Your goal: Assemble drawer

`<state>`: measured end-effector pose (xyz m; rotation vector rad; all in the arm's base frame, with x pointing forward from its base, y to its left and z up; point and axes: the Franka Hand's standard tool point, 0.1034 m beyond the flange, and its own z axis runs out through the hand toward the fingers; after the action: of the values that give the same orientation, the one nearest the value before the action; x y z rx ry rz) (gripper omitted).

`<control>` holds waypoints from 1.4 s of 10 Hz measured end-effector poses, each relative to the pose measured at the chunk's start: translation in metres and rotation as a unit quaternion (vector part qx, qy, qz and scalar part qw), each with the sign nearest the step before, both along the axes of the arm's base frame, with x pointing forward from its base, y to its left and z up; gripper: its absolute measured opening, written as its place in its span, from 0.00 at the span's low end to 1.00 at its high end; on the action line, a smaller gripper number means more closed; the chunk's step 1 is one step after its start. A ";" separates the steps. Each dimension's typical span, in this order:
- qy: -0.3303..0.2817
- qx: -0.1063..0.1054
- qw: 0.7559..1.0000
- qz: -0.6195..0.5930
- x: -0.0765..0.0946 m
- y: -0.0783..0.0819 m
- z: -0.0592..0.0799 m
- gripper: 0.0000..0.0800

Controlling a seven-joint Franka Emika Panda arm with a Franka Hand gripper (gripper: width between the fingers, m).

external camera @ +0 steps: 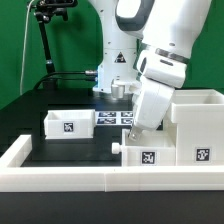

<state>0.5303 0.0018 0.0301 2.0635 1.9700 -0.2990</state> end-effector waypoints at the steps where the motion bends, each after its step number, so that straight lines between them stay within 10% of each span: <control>1: 0.000 0.000 1.000 -0.001 0.000 -0.001 0.000 0.06; 14: 0.007 0.001 1.000 0.011 -0.004 -0.002 0.000 0.06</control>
Offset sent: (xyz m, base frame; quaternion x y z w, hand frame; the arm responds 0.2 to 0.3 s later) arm 0.0000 0.0000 0.0000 0.0000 0.0000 0.0000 1.0000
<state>0.5264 0.0000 0.0306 2.0439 2.0005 -0.3074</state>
